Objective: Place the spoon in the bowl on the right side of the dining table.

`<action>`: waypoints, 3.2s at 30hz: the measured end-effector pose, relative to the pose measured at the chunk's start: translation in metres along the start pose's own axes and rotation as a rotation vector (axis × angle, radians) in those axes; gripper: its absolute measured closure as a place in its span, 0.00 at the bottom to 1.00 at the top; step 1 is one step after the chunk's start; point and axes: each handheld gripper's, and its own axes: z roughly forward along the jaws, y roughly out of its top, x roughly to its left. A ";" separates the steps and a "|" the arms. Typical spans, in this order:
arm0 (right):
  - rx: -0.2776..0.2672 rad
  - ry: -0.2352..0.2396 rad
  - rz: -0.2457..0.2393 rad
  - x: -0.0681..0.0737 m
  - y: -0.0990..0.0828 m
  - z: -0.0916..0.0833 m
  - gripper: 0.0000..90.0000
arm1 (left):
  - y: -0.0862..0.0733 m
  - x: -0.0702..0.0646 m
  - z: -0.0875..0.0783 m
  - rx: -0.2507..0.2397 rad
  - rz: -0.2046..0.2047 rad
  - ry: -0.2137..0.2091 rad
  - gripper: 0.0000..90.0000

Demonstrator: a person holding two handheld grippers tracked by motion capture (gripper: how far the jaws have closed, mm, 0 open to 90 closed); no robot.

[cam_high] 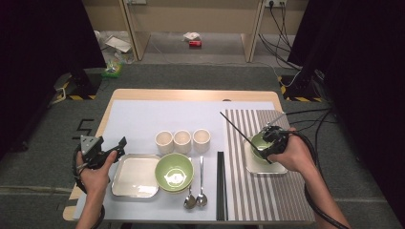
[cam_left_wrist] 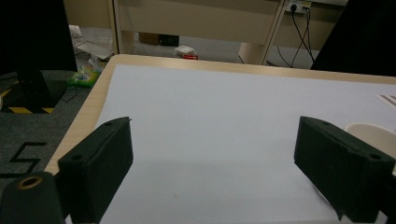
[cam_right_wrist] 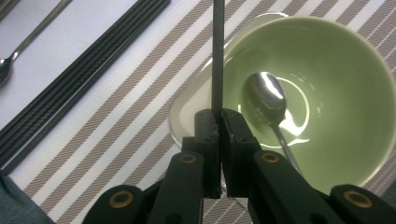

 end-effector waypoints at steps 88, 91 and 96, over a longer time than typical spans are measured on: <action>0.161 -0.092 -0.766 -0.134 0.013 0.035 0.96 | -0.013 0.019 -0.019 0.011 -0.015 0.086 0.12; 0.168 -0.086 -0.768 -0.134 0.012 0.039 0.96 | -0.014 0.018 -0.018 0.010 -0.013 0.087 0.12; 0.184 -0.077 -0.789 -0.136 0.009 0.045 0.96 | -0.014 0.018 -0.018 0.012 -0.012 0.087 0.12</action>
